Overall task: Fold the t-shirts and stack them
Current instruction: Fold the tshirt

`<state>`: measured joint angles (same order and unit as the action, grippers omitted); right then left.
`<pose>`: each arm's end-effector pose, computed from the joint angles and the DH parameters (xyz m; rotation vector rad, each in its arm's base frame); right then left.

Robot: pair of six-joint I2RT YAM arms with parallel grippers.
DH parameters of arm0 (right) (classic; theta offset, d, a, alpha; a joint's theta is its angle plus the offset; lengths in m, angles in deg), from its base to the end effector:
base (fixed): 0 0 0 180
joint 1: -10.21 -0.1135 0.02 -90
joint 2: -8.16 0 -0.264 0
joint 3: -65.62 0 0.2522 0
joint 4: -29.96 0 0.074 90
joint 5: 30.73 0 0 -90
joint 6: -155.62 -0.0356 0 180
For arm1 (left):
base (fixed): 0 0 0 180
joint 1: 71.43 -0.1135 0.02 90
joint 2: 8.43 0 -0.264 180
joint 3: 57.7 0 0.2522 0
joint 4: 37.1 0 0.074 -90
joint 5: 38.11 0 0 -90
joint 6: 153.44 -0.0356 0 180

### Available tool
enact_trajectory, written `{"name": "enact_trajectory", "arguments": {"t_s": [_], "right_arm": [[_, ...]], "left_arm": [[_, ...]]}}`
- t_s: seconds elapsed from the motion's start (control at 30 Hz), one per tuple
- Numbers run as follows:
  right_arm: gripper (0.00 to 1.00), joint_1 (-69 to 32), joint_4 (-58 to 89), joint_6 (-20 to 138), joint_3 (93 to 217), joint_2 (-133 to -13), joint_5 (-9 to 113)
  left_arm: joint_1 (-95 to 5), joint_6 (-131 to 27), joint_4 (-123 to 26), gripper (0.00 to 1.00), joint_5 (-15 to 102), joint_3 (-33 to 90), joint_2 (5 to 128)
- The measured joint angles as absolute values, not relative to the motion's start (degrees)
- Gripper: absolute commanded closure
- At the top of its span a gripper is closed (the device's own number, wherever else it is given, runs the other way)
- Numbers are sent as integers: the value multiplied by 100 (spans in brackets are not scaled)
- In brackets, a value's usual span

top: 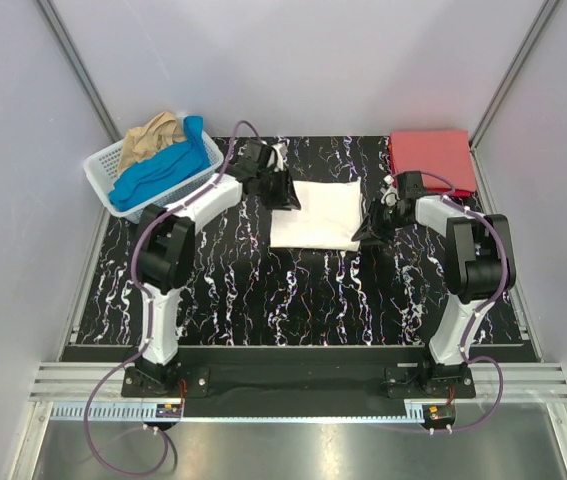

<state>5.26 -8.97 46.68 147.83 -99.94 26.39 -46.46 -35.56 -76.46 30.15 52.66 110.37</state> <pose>0.3701 0.0514 0.1603 0.1518 2.6948 0.9020 0.4192 -0.2098 0.2285 0.1222 2.5137 -0.8626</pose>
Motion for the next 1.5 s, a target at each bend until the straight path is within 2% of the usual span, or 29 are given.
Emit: {"name": "enact_trajectory", "arguments": {"t_s": [0.07,0.1,0.3,0.37,0.4,0.53,0.67,0.87,1.07,1.17,1.37,1.43,1.5], "right_arm": [[93,526,-886,4637,14741,-10059,2709],[95,526,-864,4613,14695,-10072,2735],[96,526,-859,4530,14584,-10072,2882],[91,521,-857,4506,14584,-10072,2928],[81,521,-855,4487,14584,-10072,2971],[53,506,-949,4447,14584,-10055,3102],[47,508,-1301,4480,14591,-9812,3229],[49,530,-1646,4561,15220,-9672,3474],[55,545,-1611,4904,15653,-10136,3463],[61,563,-1627,5105,15662,-10488,3397],[83,587,-1638,5405,15572,-10756,3148],[84,587,-1622,5470,15574,-10756,3085],[77,591,-1620,5516,15574,-10756,3052]], "left_arm": [[-4508,-3554,-7644,61,2998,5261,11230],[-4463,-3551,-7629,61,3002,5215,11341],[-4513,-3442,-7745,60,2984,5019,11754],[-4541,-3444,-7754,60,2989,5054,11752],[-4552,-3446,-7749,60,2993,5056,11752],[-4557,-3453,-7861,59,3024,5056,11715],[-4554,-3453,-8171,57,3065,4973,11328],[-4557,-3492,-8468,53,2960,4700,9940],[-4557,-3580,-8425,53,2759,4520,8957],[-4557,-3584,-8425,53,2633,4282,8963],[-4563,-3641,-8639,52,2508,3897,9162],[-4570,-3650,-8676,52,2469,3893,9160],[-4589,-3674,-8678,52,2429,3893,9158]]}}
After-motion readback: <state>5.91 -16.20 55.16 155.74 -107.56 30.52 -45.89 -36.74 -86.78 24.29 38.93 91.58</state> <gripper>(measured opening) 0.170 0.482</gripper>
